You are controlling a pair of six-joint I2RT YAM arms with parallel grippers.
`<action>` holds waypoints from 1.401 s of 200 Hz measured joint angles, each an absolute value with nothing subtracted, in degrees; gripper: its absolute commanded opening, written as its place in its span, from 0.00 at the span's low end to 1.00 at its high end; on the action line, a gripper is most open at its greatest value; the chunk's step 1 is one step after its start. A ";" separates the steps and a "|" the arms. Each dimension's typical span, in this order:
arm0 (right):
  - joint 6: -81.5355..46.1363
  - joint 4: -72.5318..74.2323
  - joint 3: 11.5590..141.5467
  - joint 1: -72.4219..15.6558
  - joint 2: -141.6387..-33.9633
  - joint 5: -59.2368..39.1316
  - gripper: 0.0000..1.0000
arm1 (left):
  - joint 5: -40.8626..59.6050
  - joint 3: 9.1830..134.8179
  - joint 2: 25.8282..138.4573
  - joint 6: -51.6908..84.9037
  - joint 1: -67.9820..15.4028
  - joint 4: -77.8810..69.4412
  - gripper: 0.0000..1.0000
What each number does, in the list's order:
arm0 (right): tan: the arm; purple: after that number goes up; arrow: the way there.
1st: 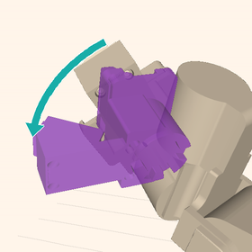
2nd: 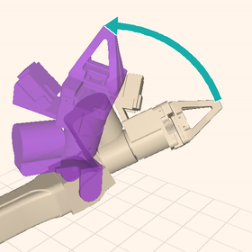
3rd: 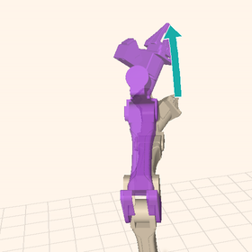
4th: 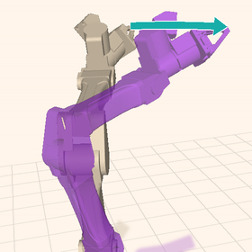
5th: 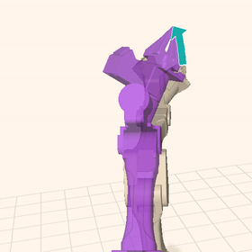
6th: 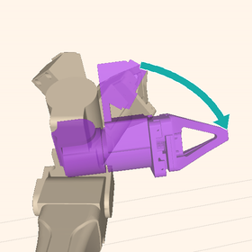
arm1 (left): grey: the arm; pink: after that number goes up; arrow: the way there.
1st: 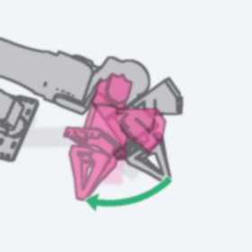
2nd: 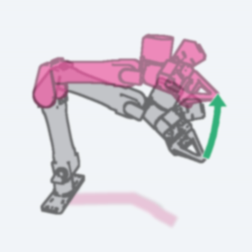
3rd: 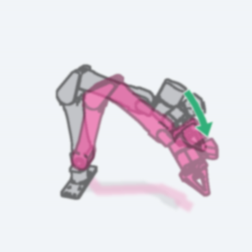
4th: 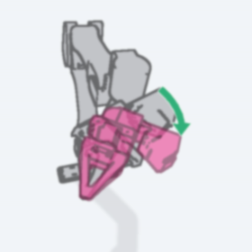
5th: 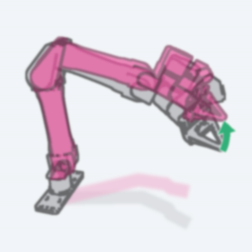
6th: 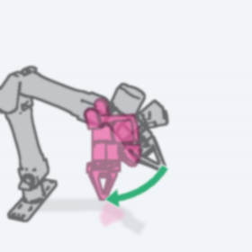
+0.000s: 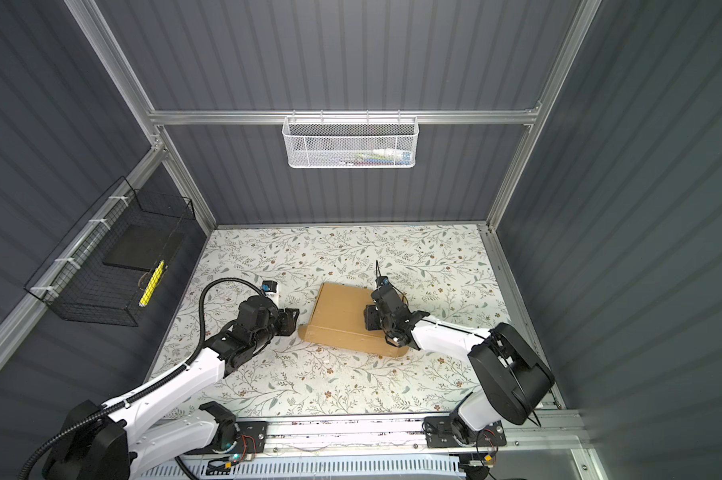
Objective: Fold the paper box
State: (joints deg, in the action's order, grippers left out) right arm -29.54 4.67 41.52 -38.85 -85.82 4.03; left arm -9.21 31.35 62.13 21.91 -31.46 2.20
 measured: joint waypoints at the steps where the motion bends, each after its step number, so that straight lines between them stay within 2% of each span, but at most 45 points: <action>1: -29.54 4.64 41.52 -38.85 -85.80 4.03 0.44 | -9.21 31.44 62.24 21.82 -31.46 2.24 0.53; 64: -28.10 0.47 41.87 -38.28 -81.89 4.75 0.48 | -8.97 36.32 68.25 18.98 -30.83 2.83 0.52; 86: -27.59 -0.80 42.41 -38.11 -79.75 5.48 0.49 | -8.45 37.76 69.65 17.69 -29.47 2.81 0.49; 145: -26.74 -3.53 42.41 -36.80 -74.59 7.18 0.55 | -1.30 42.04 76.36 15.44 -23.35 2.15 0.47; 179: -27.49 -4.84 40.73 -35.24 -71.57 7.53 0.57 | 3.79 43.97 80.90 14.33 -23.27 0.80 0.46; 222: -30.00 -5.74 36.56 -32.62 -69.28 6.63 0.65 | 7.51 45.17 85.21 13.50 -23.27 -0.05 0.46; 280: -32.27 -5.10 34.13 -29.23 -70.63 2.61 0.65 | 8.67 46.00 87.13 12.19 -23.27 -0.05 0.44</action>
State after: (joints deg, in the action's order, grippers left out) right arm -32.27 -5.10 34.13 -29.23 -70.63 2.61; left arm 8.67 46.00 87.13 12.19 -23.27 -0.05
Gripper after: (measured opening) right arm 0.652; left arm 0.442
